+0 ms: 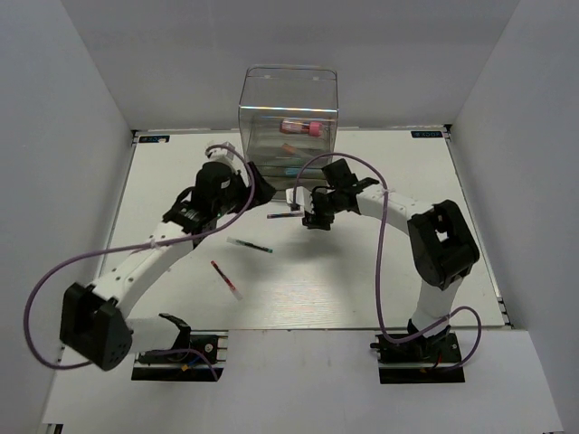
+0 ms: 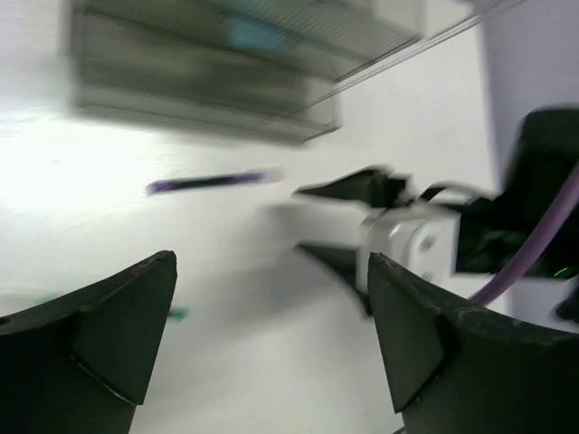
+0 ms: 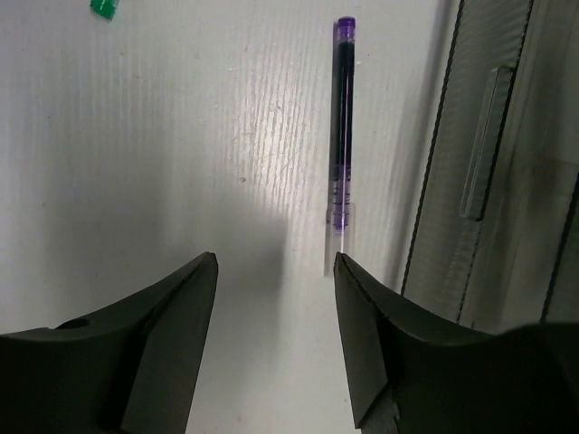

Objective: Sort the stationery into containers
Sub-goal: Pick up the pen from the center of the board.

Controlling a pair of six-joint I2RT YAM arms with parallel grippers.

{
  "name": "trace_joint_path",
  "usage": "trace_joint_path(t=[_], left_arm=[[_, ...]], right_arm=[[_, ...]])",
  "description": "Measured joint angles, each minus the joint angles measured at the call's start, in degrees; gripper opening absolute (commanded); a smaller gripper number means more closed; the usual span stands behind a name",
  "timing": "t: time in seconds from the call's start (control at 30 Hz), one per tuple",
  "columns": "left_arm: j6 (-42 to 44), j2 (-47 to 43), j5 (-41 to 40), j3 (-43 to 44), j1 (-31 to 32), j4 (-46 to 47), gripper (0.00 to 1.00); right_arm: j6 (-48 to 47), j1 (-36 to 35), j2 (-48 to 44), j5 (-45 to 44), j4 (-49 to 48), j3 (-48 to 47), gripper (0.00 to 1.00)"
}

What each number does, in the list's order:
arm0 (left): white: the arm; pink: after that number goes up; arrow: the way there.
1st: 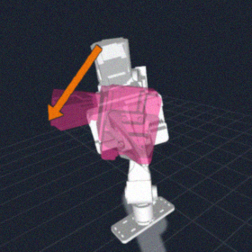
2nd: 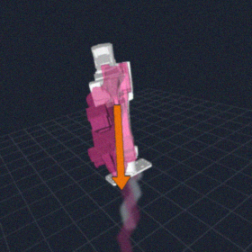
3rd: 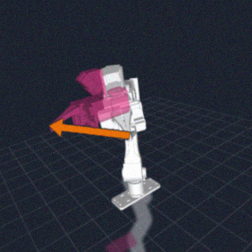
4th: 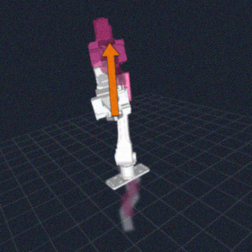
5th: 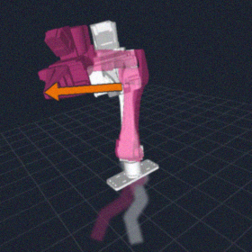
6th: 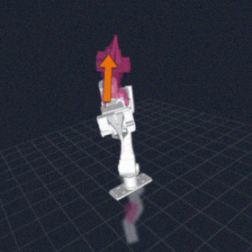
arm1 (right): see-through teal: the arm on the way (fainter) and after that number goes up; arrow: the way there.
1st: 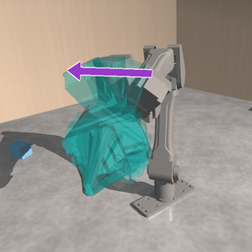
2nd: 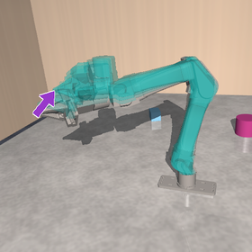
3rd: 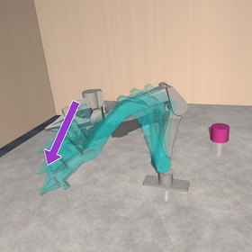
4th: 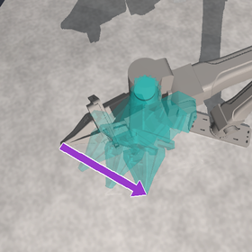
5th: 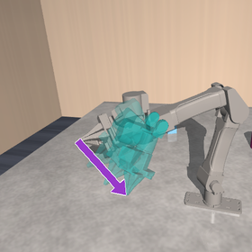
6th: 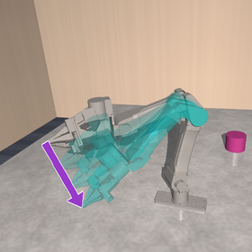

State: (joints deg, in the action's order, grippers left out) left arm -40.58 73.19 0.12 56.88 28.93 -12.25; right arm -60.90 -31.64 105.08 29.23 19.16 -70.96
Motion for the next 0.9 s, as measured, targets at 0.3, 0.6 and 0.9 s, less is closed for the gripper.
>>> trace_joint_path(t=[0.3, 0.6, 0.9], left_arm=[[14.1, -26.6, -11.3, -6.8, 0.0, -21.4, 0.99], [17.0, -41.8, -17.7, -14.6, 0.2, -26.8, 0.99], [17.2, -48.1, -19.0, -15.3, 0.2, -26.3, 0.99]], right_arm=[[-1.3, -1.6, 5.5, -5.5, 0.6, -5.9, 0.61], [-0.4, -2.2, 15.8, -9.8, 3.5, -16.7, 0.57], [-2.0, -2.2, 19.3, -9.9, 11.0, -22.8, 0.26]])
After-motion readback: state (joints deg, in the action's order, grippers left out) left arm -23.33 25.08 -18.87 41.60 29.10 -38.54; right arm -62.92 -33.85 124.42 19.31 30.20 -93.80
